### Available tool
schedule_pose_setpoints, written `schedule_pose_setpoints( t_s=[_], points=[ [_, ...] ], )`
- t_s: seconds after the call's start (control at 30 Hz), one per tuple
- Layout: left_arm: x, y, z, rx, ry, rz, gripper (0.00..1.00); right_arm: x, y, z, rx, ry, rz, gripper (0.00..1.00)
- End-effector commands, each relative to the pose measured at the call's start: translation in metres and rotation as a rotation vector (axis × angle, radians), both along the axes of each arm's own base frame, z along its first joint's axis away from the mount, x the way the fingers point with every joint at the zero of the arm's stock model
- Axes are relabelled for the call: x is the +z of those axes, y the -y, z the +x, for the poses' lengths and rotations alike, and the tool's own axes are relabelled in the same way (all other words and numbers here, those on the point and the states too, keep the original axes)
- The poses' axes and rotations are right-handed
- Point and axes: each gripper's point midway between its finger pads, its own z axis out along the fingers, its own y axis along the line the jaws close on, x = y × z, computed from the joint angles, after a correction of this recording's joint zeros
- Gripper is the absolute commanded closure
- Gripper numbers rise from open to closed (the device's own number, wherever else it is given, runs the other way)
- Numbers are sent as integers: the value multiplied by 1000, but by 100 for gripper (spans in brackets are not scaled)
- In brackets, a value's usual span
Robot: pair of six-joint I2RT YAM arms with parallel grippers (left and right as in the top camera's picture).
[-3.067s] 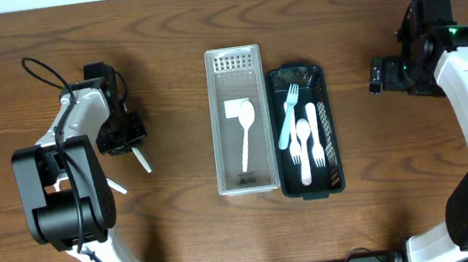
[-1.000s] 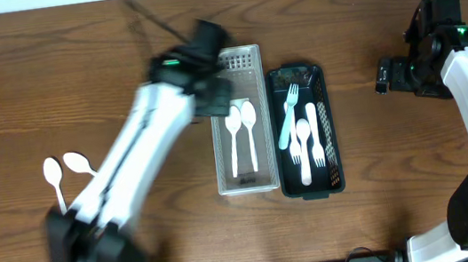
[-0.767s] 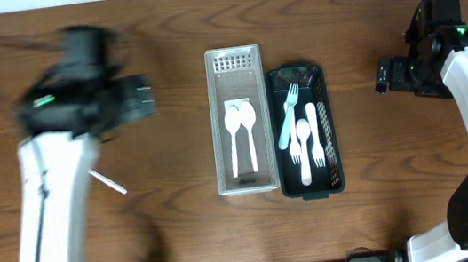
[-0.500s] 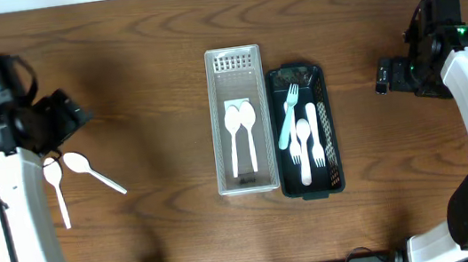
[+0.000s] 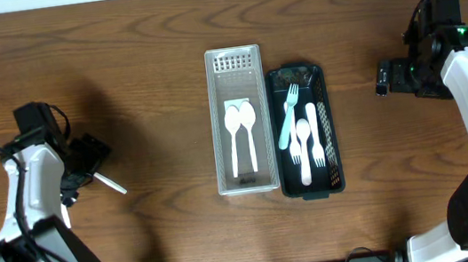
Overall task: Pack container
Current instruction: 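Move the left gripper left and grasp the next white spoon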
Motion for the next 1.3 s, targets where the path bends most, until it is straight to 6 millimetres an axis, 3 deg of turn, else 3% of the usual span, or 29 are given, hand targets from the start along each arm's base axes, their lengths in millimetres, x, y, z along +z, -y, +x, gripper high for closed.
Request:
schedule_pose_setpoints(
  t_s=[0.0,0.3,0.57,0.87,1.0,1.13,1.23,1.27],
  points=[
    [-15,-1,1,0,-26,-14,2,1,1,-2,16,-1,-4,1],
    [-53,2,8,-21,-68,-59,2,1,1,-5,23,-15,-4,1],
    [-69,6,7,-33,-93,-93,0,1,1,-5,26,-14,-5,1],
    [-69,10,7,-34,-90,-118,48,1,1,-5,26,-14,-6,1],
    [-69,11,6,-34,-94,-119,79,1,1,-5,26,-15,-5,1],
    [-69,11,6,-35,-94,-119,81,1,1,-5,26,-15,-5,1],
    [-67,11,7,-55,-89,-115,95,1,1,-5,26,-15,-5,1],
    [-65,11,8,-63,-84,-113,94,1,1,-5,26,-16,-5,1]
  ],
)
